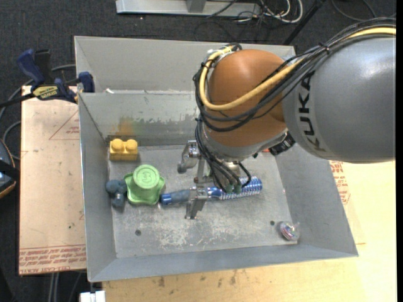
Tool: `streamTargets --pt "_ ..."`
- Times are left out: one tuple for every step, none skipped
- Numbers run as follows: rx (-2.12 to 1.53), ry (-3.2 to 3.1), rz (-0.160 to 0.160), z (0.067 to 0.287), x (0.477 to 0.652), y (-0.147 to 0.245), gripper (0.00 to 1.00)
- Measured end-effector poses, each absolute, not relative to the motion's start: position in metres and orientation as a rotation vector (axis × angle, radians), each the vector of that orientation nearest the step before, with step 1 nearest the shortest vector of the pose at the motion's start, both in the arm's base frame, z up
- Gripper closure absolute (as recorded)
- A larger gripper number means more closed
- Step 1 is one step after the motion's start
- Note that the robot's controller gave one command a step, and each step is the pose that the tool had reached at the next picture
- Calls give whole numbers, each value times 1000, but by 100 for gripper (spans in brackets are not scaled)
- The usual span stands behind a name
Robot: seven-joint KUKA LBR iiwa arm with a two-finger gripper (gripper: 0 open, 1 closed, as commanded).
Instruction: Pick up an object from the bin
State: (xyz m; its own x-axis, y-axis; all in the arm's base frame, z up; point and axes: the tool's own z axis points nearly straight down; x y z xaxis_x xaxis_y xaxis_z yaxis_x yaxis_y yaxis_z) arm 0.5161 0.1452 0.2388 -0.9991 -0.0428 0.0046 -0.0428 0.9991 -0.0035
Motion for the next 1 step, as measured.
streamTargets --pt "-47 -3138 2 177 563 119 0"
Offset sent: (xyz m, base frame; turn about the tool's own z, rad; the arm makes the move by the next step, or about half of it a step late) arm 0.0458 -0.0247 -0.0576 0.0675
